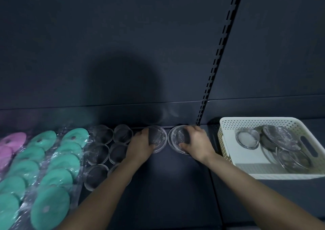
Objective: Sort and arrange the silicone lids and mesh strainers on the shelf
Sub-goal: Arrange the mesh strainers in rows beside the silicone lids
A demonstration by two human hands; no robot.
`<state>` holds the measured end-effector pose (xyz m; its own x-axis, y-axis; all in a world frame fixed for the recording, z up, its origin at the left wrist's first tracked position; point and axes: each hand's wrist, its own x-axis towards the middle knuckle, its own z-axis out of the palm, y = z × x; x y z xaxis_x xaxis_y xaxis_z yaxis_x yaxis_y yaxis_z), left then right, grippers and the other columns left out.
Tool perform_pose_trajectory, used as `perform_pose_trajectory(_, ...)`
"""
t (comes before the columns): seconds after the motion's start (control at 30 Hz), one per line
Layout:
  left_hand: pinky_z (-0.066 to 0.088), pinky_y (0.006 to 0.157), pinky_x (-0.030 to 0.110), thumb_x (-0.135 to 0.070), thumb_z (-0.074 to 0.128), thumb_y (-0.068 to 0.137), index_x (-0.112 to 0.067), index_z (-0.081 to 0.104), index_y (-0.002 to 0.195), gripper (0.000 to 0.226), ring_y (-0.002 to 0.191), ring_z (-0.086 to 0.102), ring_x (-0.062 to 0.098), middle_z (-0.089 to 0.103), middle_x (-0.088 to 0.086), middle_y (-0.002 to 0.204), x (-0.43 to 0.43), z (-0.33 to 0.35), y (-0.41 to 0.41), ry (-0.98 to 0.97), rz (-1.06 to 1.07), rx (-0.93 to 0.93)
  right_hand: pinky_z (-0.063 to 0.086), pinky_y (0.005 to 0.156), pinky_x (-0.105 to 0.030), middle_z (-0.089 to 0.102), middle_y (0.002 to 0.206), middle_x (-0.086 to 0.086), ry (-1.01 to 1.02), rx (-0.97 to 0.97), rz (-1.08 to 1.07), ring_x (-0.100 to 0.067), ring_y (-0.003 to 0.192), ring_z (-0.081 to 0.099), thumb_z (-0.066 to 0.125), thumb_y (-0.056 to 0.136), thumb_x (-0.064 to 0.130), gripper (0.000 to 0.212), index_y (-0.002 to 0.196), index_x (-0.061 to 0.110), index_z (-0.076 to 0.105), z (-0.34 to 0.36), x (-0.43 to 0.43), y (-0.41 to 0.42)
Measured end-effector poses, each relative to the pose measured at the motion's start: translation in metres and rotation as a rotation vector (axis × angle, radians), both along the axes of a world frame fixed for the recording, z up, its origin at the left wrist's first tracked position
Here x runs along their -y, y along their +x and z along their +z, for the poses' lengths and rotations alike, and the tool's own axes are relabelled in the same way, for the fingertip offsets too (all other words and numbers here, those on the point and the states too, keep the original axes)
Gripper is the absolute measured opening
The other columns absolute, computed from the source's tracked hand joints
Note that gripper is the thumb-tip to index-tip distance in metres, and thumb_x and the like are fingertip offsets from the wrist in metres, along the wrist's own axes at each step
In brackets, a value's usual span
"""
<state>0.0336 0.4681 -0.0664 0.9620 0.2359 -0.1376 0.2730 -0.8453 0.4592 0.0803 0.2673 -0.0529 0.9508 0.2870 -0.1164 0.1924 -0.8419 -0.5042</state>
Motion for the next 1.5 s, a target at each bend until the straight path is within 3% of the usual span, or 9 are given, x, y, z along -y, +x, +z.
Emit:
perform_pose_trajectory(0.13, 0.044, 0.094, 0.036, -0.024, 0.069, 0.081, -0.011, 0.041, 0.136, 0.063, 0.118, 0.05, 0.033, 0.053, 0.017, 0.128, -0.001, 0.0, -0.002, -0.013, -0.013, 0.03, 0.037, 0.105, -0.039, 0.052, 0.131, -0.007, 0.057, 0.036, -0.014, -0.029, 0.123, 0.043, 0.075, 0.075, 0.03, 0.064, 0.132, 0.018, 0.05, 0.001, 0.0, -0.001)
perform_pose_trajectory(0.3, 0.042, 0.097, 0.034, -0.006, 0.061, 0.081, -0.007, 0.053, 0.128, 0.047, 0.114, 0.053, 0.031, 0.059, 0.016, 0.122, -0.01, 0.005, -0.009, -0.111, 0.015, 0.165, 0.034, 0.108, -0.036, 0.053, 0.132, -0.005, 0.135, 0.147, 0.049, -0.027, 0.124, 0.043, 0.075, 0.073, 0.032, 0.066, 0.133, 0.016, 0.052, 0.014, -0.008, -0.021)
perform_pose_trajectory(0.57, 0.042, 0.075, 0.026, -0.007, 0.059, 0.083, -0.009, 0.064, 0.104, 0.022, 0.091, 0.06, 0.023, 0.066, 0.007, 0.094, -0.022, 0.011, -0.036, -0.119, -0.02, 0.249, 0.027, 0.11, -0.031, 0.046, 0.138, 0.0, -0.011, 0.071, 0.34, -0.022, 0.127, 0.036, 0.069, 0.078, 0.04, 0.067, 0.138, 0.023, 0.044, 0.005, -0.039, -0.077)
perform_pose_trajectory(0.67, 0.032, 0.073, 0.015, -0.007, 0.062, 0.084, -0.008, 0.064, 0.108, 0.025, 0.092, 0.06, 0.022, 0.067, 0.007, 0.099, -0.024, 0.016, -0.046, -0.085, -0.04, 0.268, 0.028, 0.108, -0.033, 0.043, 0.139, 0.0, -0.07, 0.047, 0.371, -0.023, 0.126, 0.035, 0.067, 0.079, 0.043, 0.068, 0.138, 0.023, 0.041, -0.001, -0.05, -0.087)
perform_pose_trajectory(0.77, 0.031, 0.075, 0.014, -0.009, 0.062, 0.085, -0.009, 0.064, 0.114, 0.03, 0.093, 0.061, 0.023, 0.065, 0.009, 0.105, -0.028, 0.019, -0.053, -0.059, -0.055, 0.266, 0.031, 0.106, -0.034, 0.042, 0.139, -0.001, -0.107, 0.025, 0.38, -0.024, 0.126, 0.035, 0.067, 0.079, 0.043, 0.067, 0.138, 0.022, 0.042, -0.006, -0.057, -0.091)
perform_pose_trajectory(1.0, 0.041, 0.081, 0.024, -0.008, 0.062, 0.084, -0.01, 0.063, 0.113, 0.029, 0.09, 0.061, 0.023, 0.064, 0.009, 0.104, -0.032, 0.025, -0.061, -0.055, -0.084, 0.268, 0.029, 0.109, -0.032, 0.04, 0.141, -0.002, -0.102, 0.029, 0.397, -0.024, 0.128, 0.033, 0.068, 0.079, 0.046, 0.071, 0.14, 0.021, 0.04, -0.014, -0.062, -0.098)
perform_pose_trajectory(1.2, 0.037, 0.082, 0.017, -0.011, 0.061, 0.087, -0.009, 0.062, 0.117, 0.031, 0.099, 0.059, 0.019, 0.063, 0.006, 0.11, -0.019, 0.032, -0.059, -0.049, -0.122, 0.282, 0.026, 0.113, -0.028, 0.039, 0.143, -0.004, 0.046, 0.071, 0.285, -0.022, 0.132, 0.031, 0.06, 0.088, 0.044, 0.059, 0.138, 0.016, 0.044, 0.006, -0.033, -0.093)
perform_pose_trajectory(1.33, 0.047, 0.089, 0.031, -0.018, 0.064, 0.085, -0.009, 0.061, 0.118, 0.034, 0.096, 0.06, 0.02, 0.062, 0.007, 0.112, 0.002, 0.038, -0.051, -0.037, -0.206, 0.28, 0.026, 0.111, -0.026, 0.043, 0.141, -0.007, 0.05, 0.16, 0.189, -0.025, 0.132, 0.035, 0.061, 0.089, 0.029, 0.046, 0.132, 0.014, 0.053, 0.026, 0.008, -0.082)
perform_pose_trajectory(1.5, 0.043, 0.092, 0.029, -0.029, 0.063, 0.086, -0.012, 0.062, 0.115, 0.034, 0.108, 0.055, 0.021, 0.06, 0.004, 0.114, 0.042, 0.049, -0.033, 0.028, -0.353, 0.314, 0.037, 0.101, -0.029, 0.056, 0.126, -0.014, 0.03, 0.242, 0.043, -0.033, 0.117, 0.05, 0.066, 0.084, 0.018, 0.033, 0.115, 0.008, 0.065, 0.042, 0.065, -0.065)
